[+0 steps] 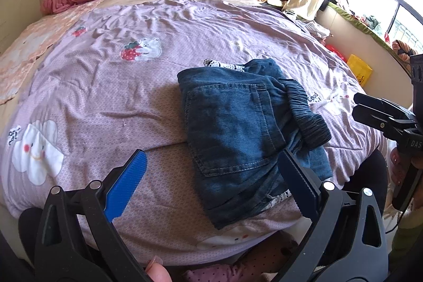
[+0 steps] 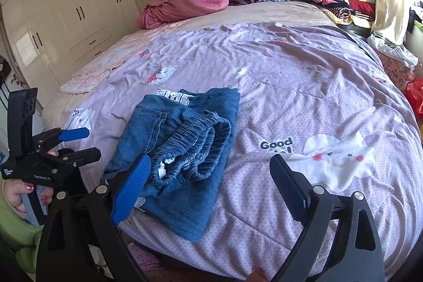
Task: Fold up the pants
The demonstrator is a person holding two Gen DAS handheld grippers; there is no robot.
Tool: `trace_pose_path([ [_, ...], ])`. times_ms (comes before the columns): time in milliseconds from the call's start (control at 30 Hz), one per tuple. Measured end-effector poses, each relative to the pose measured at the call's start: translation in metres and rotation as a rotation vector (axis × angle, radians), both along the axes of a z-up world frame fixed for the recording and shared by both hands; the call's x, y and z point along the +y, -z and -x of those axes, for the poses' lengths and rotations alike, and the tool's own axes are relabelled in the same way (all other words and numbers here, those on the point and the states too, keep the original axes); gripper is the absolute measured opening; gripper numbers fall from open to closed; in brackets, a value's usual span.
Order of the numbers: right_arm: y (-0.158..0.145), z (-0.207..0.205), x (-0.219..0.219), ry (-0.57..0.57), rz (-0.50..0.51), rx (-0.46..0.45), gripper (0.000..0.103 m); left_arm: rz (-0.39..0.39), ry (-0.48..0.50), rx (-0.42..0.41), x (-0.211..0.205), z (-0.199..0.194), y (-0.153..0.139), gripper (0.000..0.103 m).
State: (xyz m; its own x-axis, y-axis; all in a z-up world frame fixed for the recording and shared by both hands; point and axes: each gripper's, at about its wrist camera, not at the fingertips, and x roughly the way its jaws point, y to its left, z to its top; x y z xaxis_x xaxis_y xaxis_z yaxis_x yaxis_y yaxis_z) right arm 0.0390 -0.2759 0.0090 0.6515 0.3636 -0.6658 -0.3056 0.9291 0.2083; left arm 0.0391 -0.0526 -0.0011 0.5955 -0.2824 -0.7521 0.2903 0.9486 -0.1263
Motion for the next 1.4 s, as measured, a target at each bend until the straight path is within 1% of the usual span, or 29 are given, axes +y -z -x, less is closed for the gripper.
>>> trace_pose_path([
  [167,0.013,0.003,0.005,-0.011,0.023,0.035,0.091,0.006,-0.029,0.037,0.011,-0.004,0.01,0.093],
  [267,0.02,0.008,0.011,-0.033,0.016,0.045,0.091,0.021,-0.028,0.056,0.015,-0.005,0.014,0.093],
  [333,0.019,0.016,0.022,-0.083,0.023,0.018,0.091,0.024,-0.033,0.063,0.016,-0.006,0.017,0.093],
  [400,0.016,0.024,0.037,-0.163,0.014,-0.001,0.09,0.034,-0.026,0.069,0.017,-0.01,0.017,0.093],
  [467,0.015,0.03,0.057,-0.24,0.032,-0.012,0.085,0.04,-0.022,0.078,0.017,-0.02,0.017,0.093],
  [567,0.02,0.038,0.086,-0.326,0.119,-0.047,0.079,0.048,-0.029,0.11,0.016,-0.041,0.017,0.093],
  [633,0.023,0.039,0.102,-0.371,0.162,-0.057,0.075,0.072,-0.002,0.138,0.011,-0.053,0.018,0.093],
  [667,0.024,0.039,0.108,-0.382,0.188,-0.073,0.072,0.07,0.009,0.151,0.008,-0.058,0.02,0.093],
  [700,0.026,0.039,0.115,-0.396,0.223,-0.095,0.072,0.063,0.011,0.163,0.005,-0.064,0.022,0.093],
  [767,0.029,0.038,0.128,-0.43,0.296,-0.144,0.066,0.078,0.022,0.192,0.001,-0.074,0.028,0.091],
  [833,0.037,0.035,0.14,-0.446,0.419,-0.177,0.062,0.091,0.022,0.216,-0.003,-0.082,0.034,0.078],
  [867,0.044,0.035,0.148,-0.46,0.488,-0.197,0.055,0.094,0.028,0.224,-0.005,-0.084,0.037,0.075],
  [900,0.051,0.032,0.151,-0.479,0.521,-0.2,0.049,0.094,0.028,0.23,-0.007,-0.087,0.04,0.069],
  [933,0.057,0.029,0.152,-0.502,0.524,-0.176,0.032,0.096,0.029,0.237,-0.008,-0.089,0.042,0.063],
  [967,0.062,0.027,0.152,-0.515,0.509,-0.139,0.021,0.099,0.033,0.239,-0.01,-0.091,0.044,0.06],
  [1000,0.063,0.024,0.148,-0.521,0.471,-0.109,0.018,0.092,0.037,0.233,-0.013,-0.092,0.045,0.056],
  [1033,0.062,0.024,0.143,-0.523,0.435,-0.098,0.015,0.086,0.039,0.233,-0.014,-0.092,0.046,0.056],
  [1067,0.06,0.024,0.138,-0.523,0.405,-0.092,0.012,0.086,0.04,0.23,-0.015,-0.092,0.046,0.055],
  [1133,0.059,0.024,0.128,-0.519,0.383,-0.08,0.01,0.091,0.038,0.226,-0.015,-0.094,0.046,0.055],
  [1300,0.074,0.026,0.124,-0.496,0.354,-0.047,0.01,0.103,0.023,0.217,-0.017,-0.099,0.05,0.055],
  [1333,0.075,0.028,0.124,-0.495,0.353,-0.051,0.01,0.104,0.023,0.214,-0.017,-0.1,0.05,0.057],
  [1400,0.072,0.03,0.121,-0.499,0.328,-0.037,0.013,0.112,0.018,0.212,-0.015,-0.099,0.051,0.057],
])
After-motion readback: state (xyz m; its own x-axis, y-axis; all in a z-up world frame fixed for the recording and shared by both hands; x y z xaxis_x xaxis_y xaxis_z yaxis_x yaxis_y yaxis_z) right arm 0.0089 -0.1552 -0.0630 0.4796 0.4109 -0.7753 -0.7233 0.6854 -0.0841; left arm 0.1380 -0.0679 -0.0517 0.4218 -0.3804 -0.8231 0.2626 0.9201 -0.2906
